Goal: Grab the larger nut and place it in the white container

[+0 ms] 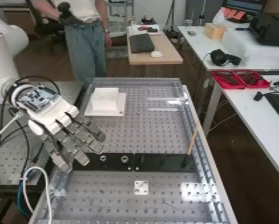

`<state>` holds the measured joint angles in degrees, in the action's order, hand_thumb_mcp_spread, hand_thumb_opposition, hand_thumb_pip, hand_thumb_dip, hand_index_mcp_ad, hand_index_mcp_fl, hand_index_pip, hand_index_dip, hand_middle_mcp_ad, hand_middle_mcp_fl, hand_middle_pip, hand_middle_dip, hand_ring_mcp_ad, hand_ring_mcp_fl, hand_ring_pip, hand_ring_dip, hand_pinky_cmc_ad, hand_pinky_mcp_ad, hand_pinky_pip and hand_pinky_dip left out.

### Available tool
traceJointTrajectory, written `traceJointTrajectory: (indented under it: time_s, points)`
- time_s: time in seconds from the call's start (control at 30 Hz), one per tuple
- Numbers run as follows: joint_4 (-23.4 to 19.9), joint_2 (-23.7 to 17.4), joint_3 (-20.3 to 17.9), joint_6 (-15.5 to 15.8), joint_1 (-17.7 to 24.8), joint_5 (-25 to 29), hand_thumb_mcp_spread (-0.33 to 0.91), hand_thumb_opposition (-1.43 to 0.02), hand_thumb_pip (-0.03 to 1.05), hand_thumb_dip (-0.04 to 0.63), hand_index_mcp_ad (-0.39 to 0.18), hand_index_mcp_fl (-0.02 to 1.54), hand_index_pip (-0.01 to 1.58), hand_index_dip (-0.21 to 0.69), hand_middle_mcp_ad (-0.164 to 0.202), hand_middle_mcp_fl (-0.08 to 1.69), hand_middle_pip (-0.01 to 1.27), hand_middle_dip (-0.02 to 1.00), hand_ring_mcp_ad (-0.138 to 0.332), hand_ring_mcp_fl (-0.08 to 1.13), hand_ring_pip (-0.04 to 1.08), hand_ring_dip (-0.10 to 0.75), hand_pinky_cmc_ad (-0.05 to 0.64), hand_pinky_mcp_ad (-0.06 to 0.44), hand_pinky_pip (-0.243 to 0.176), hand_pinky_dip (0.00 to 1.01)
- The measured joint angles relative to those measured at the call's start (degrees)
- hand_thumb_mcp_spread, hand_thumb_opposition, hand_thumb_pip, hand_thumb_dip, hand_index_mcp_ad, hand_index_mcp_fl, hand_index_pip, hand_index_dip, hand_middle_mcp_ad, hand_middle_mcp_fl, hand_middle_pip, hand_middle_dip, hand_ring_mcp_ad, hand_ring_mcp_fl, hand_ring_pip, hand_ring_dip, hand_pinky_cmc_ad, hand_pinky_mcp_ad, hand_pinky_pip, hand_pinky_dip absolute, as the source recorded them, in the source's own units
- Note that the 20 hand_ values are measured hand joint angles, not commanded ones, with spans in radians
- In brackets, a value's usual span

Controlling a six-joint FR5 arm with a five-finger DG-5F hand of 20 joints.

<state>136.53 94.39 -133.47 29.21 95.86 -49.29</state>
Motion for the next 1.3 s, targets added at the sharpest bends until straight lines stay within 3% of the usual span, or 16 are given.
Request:
traceJointTrajectory:
  time_s: [0.17, 0.37, 0.6, 0.97, 1.3]
  points:
    - [-4.32, 3.4, -0.9, -0.11, 0.46, 1.37, 0.33, -0.82, 0.63, 0.159, -0.105, 0.02, 1.22, 0.079, 0.063, -0.01, 0.13, 0.22, 0.145, 0.01, 0.08, 0.113, 0.377, 0.325, -0.079, 0.4]
    - [-10.2, 8.18, -1.42, 0.32, 0.69, 2.04, 0.33, -0.83, 0.63, 0.164, -0.105, 0.02, 1.36, 0.075, 0.059, -0.01, 0.13, 0.22, 0.141, 0.0, 0.06, 0.113, 0.377, 0.323, -0.077, 0.4]
    - [-13.85, 12.39, -0.96, 1.84, 0.28, 1.31, 0.33, -0.85, 0.66, 0.188, -0.12, 0.01, 1.49, 0.11, 0.059, -0.01, 0.13, 0.24, 0.141, 0.0, 0.06, 0.119, 0.377, 0.321, -0.093, 0.4]
    - [-17.16, 15.13, -0.67, 3.63, -0.65, 1.09, 0.33, -0.86, 0.68, 0.19, -0.122, 0.0, 1.54, 0.12, 0.059, -0.01, 0.13, 0.24, 0.143, 0.0, 0.06, 0.115, 0.377, 0.318, -0.089, 0.4]
    - [-16.58, 16.19, -0.1, 3.12, -1.42, 0.57, 0.36, -0.86, 0.68, 0.19, -0.122, 0.0, 1.54, 0.12, 0.059, -0.01, 0.13, 0.24, 0.14, 0.0, 0.06, 0.115, 0.368, 0.309, -0.089, 0.4]
